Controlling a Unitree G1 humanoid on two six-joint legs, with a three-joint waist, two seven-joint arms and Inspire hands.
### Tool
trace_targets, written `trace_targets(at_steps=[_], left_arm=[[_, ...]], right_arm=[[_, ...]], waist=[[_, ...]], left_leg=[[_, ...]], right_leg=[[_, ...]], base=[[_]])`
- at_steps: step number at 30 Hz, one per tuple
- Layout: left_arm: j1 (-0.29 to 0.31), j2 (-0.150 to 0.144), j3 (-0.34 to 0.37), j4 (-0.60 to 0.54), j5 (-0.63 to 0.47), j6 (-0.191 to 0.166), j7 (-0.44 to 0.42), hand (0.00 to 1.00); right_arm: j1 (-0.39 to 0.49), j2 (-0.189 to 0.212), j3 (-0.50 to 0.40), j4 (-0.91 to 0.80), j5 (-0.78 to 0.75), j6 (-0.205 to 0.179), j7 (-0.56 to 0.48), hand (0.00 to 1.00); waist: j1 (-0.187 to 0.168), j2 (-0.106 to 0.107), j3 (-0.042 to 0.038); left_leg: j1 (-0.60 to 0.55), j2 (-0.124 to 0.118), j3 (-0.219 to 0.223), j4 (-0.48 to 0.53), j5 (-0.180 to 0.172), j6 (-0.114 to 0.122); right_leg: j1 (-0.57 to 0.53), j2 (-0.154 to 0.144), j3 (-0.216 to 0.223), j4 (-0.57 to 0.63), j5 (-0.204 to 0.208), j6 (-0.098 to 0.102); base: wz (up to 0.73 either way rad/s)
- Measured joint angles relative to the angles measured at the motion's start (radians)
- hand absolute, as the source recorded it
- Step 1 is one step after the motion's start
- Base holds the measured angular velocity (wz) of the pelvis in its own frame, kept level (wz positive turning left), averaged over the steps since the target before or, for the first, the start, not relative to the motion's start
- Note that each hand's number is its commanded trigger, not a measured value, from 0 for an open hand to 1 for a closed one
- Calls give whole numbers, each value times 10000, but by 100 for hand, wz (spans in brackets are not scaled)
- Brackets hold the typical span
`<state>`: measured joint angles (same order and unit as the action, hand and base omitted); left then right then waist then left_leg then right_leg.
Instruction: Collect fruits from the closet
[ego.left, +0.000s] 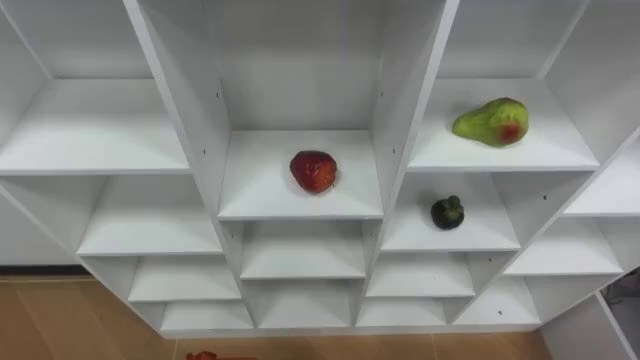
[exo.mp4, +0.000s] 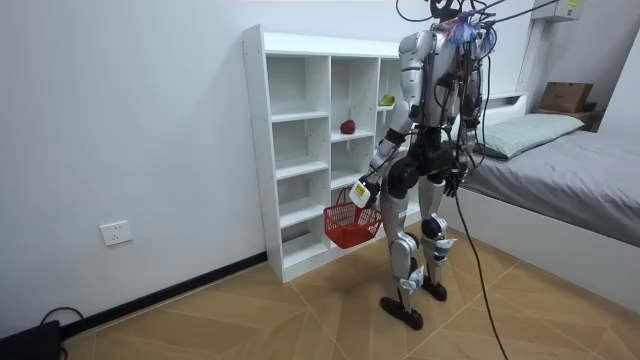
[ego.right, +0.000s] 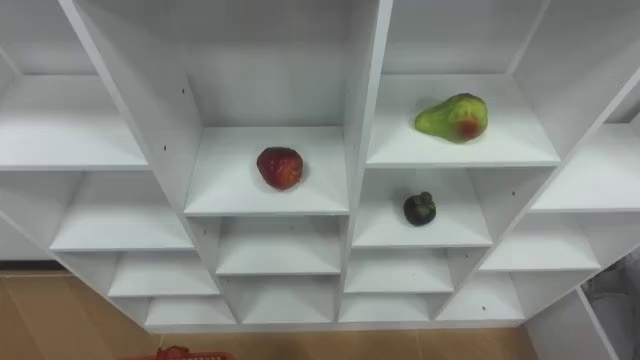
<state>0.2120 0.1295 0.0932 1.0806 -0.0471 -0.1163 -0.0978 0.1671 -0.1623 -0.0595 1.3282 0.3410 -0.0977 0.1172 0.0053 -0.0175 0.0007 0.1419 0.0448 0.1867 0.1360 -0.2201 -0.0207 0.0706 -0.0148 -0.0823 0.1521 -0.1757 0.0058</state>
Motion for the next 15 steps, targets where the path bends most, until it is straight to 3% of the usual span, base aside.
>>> trace_targets(at_steps=[6,15], left_arm=[[-18,20,29,1,-18,-1,-111,100],[64,36,2,1,-462,-59,-248,100]], right_arm=[[-115,-4,-1,-4,-437,-11,-85,0],[-95,-2,97,-25,94,-8,-97,0]], waist=[[24,-32,13],[31,-37,16]], left_leg=[[4,-3,-1,-1,0,0],[0,-2,2,5,0,0]], right_leg=[[-6,-1,6,-14,-1,0],[-6,-5,-25,2,0,0]], base=[[0],[0]])
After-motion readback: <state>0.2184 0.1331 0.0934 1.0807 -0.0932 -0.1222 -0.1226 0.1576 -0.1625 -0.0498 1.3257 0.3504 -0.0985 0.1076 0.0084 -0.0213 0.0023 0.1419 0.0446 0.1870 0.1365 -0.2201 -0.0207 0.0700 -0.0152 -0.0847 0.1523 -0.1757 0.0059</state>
